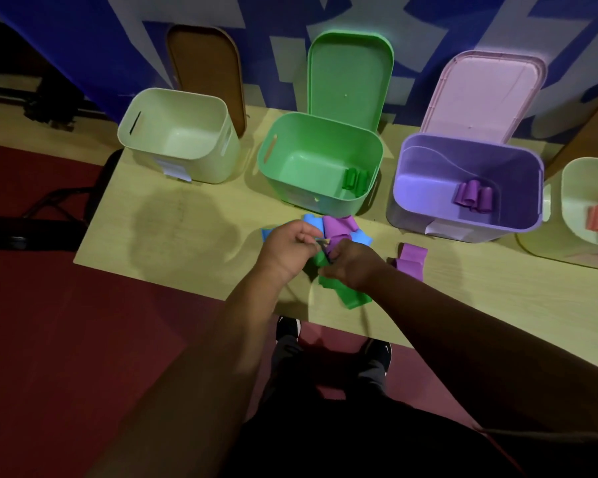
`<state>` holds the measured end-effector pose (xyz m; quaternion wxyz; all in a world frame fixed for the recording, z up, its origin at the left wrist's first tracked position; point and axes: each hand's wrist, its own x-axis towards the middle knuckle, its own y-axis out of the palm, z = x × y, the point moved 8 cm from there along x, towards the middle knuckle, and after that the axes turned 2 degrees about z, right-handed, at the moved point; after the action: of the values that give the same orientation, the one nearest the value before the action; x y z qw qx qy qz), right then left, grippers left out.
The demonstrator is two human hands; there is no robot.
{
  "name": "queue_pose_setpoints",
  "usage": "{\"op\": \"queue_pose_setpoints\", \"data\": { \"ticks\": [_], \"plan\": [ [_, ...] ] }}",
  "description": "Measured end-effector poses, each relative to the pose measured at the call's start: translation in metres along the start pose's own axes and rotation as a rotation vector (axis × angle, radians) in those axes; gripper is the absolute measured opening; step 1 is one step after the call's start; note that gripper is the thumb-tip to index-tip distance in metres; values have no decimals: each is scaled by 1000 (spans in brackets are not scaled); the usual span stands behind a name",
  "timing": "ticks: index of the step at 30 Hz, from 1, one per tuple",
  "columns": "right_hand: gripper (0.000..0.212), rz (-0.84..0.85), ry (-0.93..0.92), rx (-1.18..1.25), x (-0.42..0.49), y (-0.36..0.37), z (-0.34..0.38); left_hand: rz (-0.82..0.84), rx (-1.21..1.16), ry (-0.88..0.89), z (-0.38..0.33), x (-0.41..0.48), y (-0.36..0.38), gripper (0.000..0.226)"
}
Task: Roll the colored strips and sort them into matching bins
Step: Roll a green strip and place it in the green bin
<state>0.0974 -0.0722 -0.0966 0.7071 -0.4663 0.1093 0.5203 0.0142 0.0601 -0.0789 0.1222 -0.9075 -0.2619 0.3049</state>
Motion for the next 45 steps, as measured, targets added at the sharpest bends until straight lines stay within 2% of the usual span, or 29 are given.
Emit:
{"op": "queue_pose_setpoints", "data": {
  "ticks": [2,5,9,15,18,22,25,30,35,40,45],
  "plan": [
    [36,-46,-13,47,-2,-7,5,-6,-58,45,-20,-5,-8,30],
    [43,-141,-86,172,-12,-26,22,-26,-106,98,-49,-12,-23,26],
    [13,-218,-195,243,-23,-57,45,-52,-180,136,-79,-19,-39,23],
    [18,-324,-237,308,-43,-108,70,-119,-210,214,-121,-27,-60,24],
    [23,-379,-253,393,-57,-139,81,-77,-199,258,-141,-31,-63,32],
    [23,-467,-272,461,-77,-180,91,49,-147,287,-165,-37,-53,55],
    [21,-529,-267,507,-95,-208,94,32,-139,306,-186,-44,-44,63],
    [28,-563,-291,569,-123,-236,95,-20,-137,329,-221,-52,-37,41],
    [17,-584,-309,723,-148,-256,86,18,-173,402,-256,-63,-29,38],
    [17,-634,-289,834,-171,-276,68,63,-250,441,-284,-75,-19,30],
    [15,-653,-314,1003,-190,-287,54,88,-314,409,-301,-80,-3,18]
  ]
}}
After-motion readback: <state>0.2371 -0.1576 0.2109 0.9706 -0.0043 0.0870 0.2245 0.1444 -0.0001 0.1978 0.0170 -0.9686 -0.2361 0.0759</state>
